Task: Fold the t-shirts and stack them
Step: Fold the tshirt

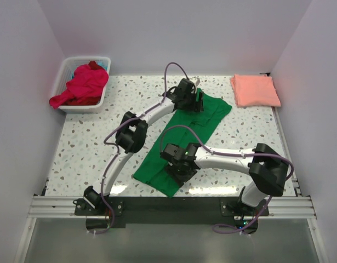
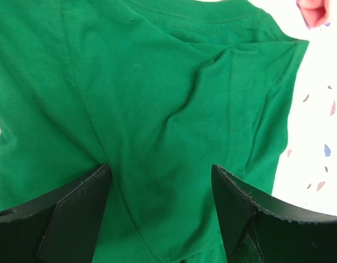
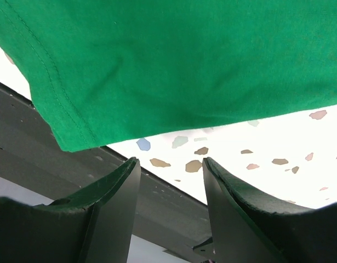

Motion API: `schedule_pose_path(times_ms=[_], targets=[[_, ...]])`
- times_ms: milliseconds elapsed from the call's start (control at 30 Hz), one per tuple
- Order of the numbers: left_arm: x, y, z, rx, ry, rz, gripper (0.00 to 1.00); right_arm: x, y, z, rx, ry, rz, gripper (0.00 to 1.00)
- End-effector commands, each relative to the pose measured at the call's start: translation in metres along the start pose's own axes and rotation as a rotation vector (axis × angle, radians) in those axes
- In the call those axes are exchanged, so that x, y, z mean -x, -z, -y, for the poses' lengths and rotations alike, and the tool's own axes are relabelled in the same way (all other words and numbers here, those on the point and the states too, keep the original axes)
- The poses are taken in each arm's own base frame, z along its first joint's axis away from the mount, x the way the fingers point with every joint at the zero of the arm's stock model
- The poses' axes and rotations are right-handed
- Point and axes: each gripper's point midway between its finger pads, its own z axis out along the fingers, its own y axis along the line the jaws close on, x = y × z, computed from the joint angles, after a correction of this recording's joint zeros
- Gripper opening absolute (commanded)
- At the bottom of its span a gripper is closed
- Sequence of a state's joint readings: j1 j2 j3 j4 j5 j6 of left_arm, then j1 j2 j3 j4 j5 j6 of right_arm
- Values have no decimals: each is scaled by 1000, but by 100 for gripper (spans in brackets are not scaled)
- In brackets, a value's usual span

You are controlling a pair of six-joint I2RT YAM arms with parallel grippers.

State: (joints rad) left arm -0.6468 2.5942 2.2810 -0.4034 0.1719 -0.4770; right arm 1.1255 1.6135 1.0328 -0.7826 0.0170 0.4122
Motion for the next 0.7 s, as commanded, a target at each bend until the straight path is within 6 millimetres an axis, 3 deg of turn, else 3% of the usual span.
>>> schedule_pose_path(times_ms=[0,233,400,667], targets=[[12,-5,-34,152,13,68,79,7,10,1,-4,-12,57,54],[17,-3,-75,354,64,118,79,10,15,2,-14,-5,64,54],[2,0,-111,471,142,89,79,14,19,3,-21,-1,76,54],[9,22,-168,623,244,117,79,16,22,3,-27,6,78,54]])
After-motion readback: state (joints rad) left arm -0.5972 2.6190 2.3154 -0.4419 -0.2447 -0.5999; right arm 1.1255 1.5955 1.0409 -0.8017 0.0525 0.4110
